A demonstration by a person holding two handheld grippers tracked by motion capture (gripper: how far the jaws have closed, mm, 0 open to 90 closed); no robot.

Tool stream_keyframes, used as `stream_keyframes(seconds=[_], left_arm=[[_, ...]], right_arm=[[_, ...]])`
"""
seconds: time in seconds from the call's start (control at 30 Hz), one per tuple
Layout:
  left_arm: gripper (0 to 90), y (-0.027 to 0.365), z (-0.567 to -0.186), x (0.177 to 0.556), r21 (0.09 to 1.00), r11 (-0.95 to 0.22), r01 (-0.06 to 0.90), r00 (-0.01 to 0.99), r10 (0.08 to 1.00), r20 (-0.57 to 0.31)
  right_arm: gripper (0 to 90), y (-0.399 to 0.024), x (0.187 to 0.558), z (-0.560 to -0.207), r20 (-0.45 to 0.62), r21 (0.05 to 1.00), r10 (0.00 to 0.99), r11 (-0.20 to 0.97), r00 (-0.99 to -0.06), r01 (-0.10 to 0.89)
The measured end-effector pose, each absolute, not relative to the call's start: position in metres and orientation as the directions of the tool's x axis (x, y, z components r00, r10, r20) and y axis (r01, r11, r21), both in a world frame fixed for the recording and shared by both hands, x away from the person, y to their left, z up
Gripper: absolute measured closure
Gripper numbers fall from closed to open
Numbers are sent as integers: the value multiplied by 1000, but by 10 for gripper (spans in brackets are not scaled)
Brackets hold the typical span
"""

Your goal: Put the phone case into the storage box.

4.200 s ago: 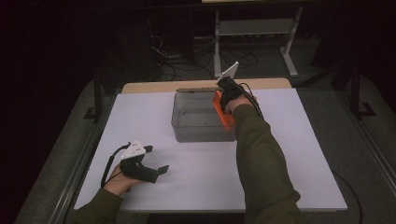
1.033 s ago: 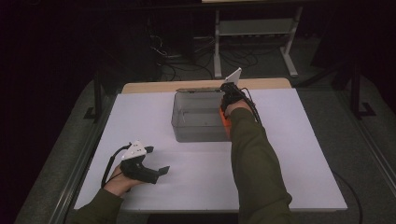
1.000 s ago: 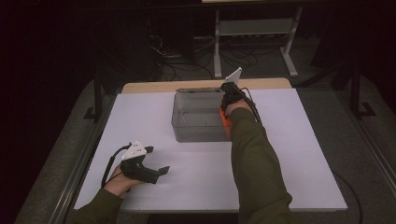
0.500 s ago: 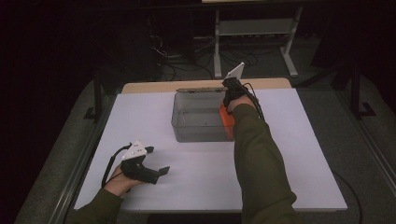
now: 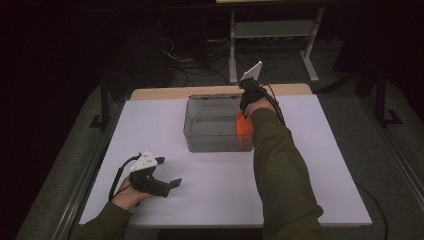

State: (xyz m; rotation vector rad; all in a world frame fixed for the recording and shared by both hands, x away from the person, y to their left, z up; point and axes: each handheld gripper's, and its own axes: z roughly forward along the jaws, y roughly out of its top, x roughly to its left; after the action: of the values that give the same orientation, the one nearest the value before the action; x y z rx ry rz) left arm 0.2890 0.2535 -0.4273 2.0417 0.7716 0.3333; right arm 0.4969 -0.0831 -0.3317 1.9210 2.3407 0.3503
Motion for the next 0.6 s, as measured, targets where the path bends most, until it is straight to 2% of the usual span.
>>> stream_keyframes(seconds=[0.23, 0.6], left_arm=[[0, 254, -427, 289, 824, -405, 396, 770, 636, -57], [0, 254, -428, 289, 823, -409, 395, 770, 636, -54]], right_arm=[[695, -84, 494, -328, 73, 259, 967, 219, -245, 941], [512, -86, 484, -321, 78, 329, 926, 325, -369, 887]])
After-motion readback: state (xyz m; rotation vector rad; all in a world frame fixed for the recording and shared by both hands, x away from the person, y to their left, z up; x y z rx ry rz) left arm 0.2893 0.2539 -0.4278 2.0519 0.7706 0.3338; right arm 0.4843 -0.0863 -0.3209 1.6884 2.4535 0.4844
